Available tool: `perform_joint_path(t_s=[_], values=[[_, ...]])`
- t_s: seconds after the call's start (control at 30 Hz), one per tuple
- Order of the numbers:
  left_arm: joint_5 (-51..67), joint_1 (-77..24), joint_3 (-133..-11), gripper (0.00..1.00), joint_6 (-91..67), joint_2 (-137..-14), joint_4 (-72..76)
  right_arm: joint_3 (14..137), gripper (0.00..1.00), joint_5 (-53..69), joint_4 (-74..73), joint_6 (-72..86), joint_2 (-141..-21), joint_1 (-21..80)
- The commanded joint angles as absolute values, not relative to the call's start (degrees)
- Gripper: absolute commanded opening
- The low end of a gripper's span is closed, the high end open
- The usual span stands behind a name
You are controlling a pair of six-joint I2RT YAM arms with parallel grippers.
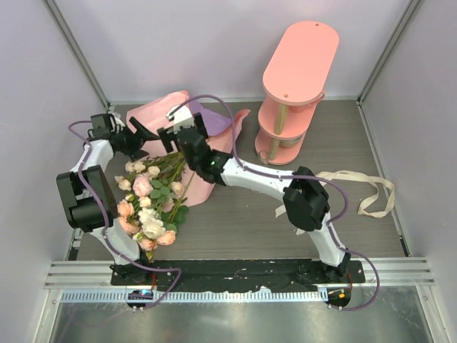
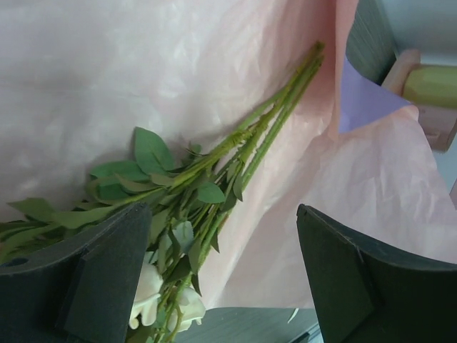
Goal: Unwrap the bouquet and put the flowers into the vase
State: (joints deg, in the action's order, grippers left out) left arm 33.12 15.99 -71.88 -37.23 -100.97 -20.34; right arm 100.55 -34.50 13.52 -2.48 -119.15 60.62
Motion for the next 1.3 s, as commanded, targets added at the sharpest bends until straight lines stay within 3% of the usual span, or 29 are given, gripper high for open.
perform_joint_path(t_s=[0.0, 0.13, 0.23, 0.37, 0.5, 0.67, 0.8, 0.9, 1.27], values=[[35.8, 14.6, -72.9, 0.87, -36.7, -100.6, -19.2, 107.0, 0.93, -39.2, -2.3, 4.7, -125.8, 54.4], [36.9, 14.3, -72.9, 0.85, -38.0, -101.0, -18.8, 103.6, 0.71, -46.8, -6.1, 8.0, -125.1, 51.8], [36.9, 14.2, -72.5, 0.85, -38.2, -100.5, -18.7, 101.2, 0.62, -48.9, -8.3, 10.4, -124.8, 49.5], [37.3, 14.2, -72.3, 0.86, -38.6, -100.0, -18.5, 100.6, 0.55, -40.7, -6.7, 5.9, -126.7, 47.2], [37.4, 14.1, -71.9, 0.85, -38.8, -99.8, -18.1, 102.3, 0.39, -33.3, -3.9, 3.3, -129.3, 47.3], [37.6, 13.8, -71.8, 0.86, -38.8, -99.8, -17.8, 110.0, 0.34, -34.5, -1.2, -2.3, -137.1, 47.2], [37.8, 13.6, -71.5, 0.85, -38.9, -99.9, -17.8, 128.6, 0.35, -40.2, -4.7, -4.7, -146.2, 46.0], [38.2, 13.6, -71.5, 0.85, -39.2, -99.8, -17.8, 136.0, 0.36, -44.3, -3.5, -8.0, -150.4, 44.2], [38.6, 13.1, -70.6, 0.85, -40.3, -98.3, -16.2, 143.8, 0.36, -44.8, 11.8, -15.6, -157.3, 36.4]])
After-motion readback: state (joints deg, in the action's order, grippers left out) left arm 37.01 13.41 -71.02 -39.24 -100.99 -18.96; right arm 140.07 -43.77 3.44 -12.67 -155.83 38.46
